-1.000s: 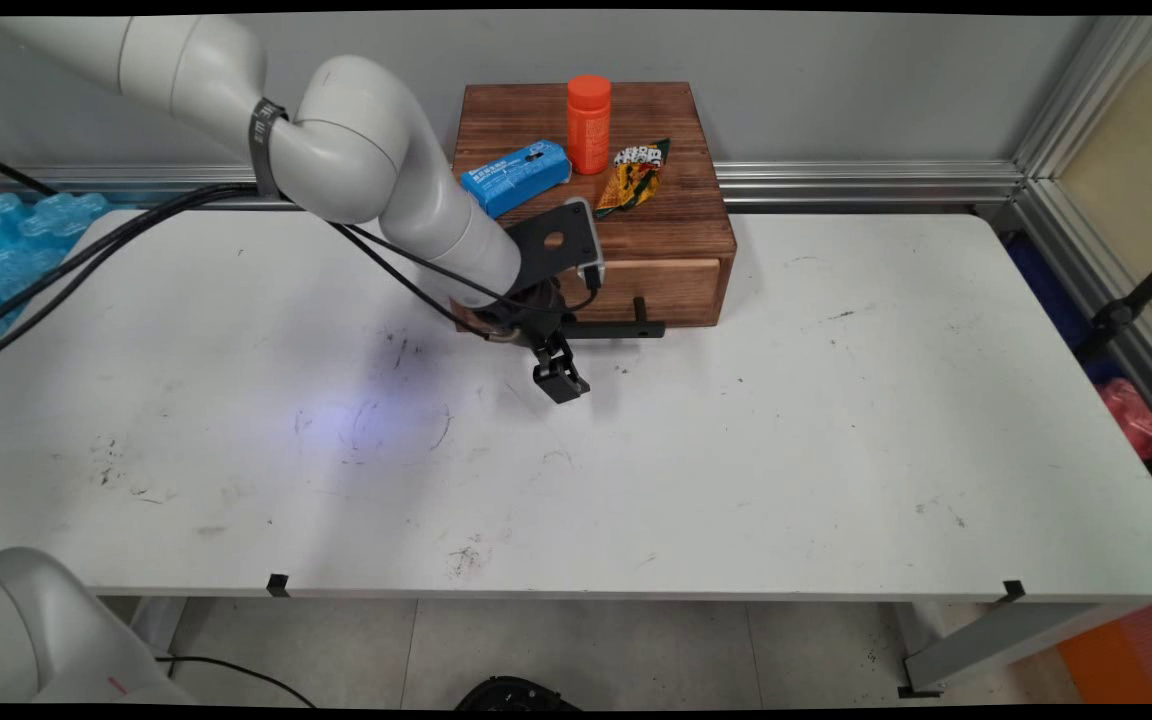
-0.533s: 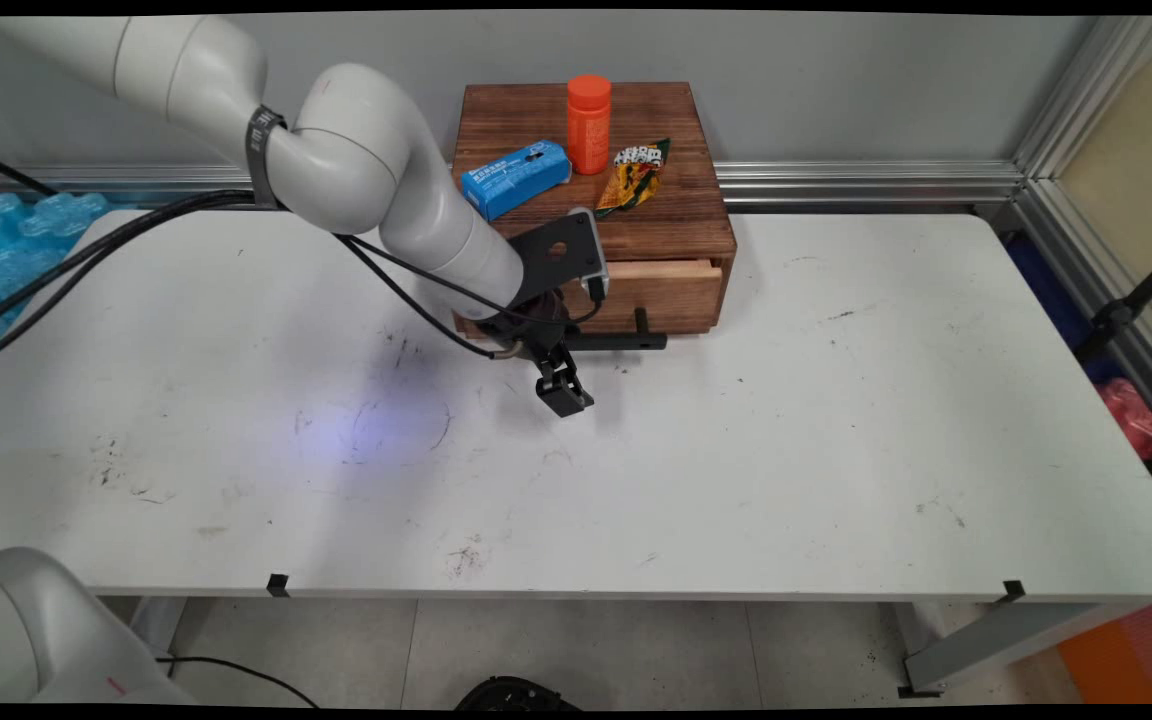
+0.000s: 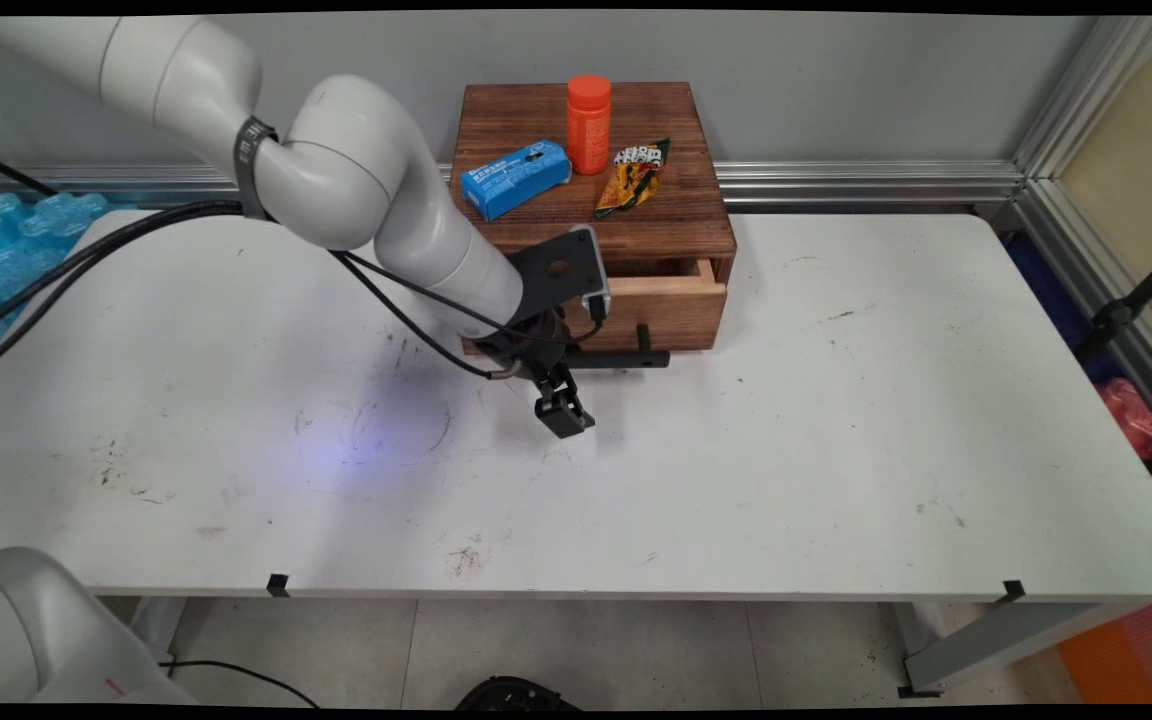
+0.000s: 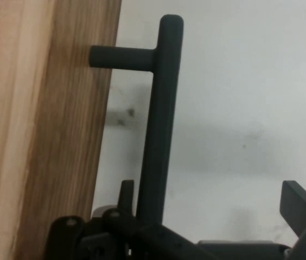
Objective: Open the drawer
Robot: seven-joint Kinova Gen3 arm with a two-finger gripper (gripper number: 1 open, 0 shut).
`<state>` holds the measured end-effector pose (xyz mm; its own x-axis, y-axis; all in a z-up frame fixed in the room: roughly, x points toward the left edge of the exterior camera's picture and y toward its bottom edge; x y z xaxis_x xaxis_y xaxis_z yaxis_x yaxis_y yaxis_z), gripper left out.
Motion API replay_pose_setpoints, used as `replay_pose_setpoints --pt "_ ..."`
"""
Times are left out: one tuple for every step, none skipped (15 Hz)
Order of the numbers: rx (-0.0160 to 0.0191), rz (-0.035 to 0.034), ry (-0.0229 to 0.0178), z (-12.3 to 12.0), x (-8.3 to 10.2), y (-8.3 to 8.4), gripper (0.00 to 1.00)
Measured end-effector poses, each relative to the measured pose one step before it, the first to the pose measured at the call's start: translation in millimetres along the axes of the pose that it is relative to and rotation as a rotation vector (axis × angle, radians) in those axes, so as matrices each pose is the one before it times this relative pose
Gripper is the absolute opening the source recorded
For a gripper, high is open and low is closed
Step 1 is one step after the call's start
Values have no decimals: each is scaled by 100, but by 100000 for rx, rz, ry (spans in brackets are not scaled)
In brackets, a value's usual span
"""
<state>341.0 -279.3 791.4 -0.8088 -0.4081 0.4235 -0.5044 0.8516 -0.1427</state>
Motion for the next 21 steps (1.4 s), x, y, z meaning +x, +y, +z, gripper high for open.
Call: replay_pose_setpoints --pt "-508 172 -117 -85 -42 359 100" --pt "-475 147 -71 -81 -30 331 100" --pt "-470 169 -88 -80 -28 329 100" --pt "-639 223 -108 -108 -38 445 100" --pt "-491 181 -56 -88 -31 337 100" --pt "-549 202 -95 -98 -45 384 100" --pt "-563 240 -73 -93 -39 385 100" --pt "-546 273 -82 -85 -40 377 100" --pt "-529 278 -9 -69 -25 340 100" --pt "-349 193 -34 -39 -12 225 100" --pt "-656 396 17 -63 -8 405 100" --pt "-534 315 1 -52 -5 342 100" --pt "-635 322 -12 -52 0 411 100" --pt "-550 303 16 -42 6 352 100" --pt "-347 177 -2 -28 2 229 100" --pt "-645 322 -10 -53 -7 411 100" --pt "-629 332 -8 -53 -12 397 100" --pt "-359 166 -14 -33 -16 228 100" --pt "-614 326 -58 -55 -39 389 100" --pt "-516 213 -52 -49 -43 325 100" --pt "-568 248 -88 -61 -66 358 100"
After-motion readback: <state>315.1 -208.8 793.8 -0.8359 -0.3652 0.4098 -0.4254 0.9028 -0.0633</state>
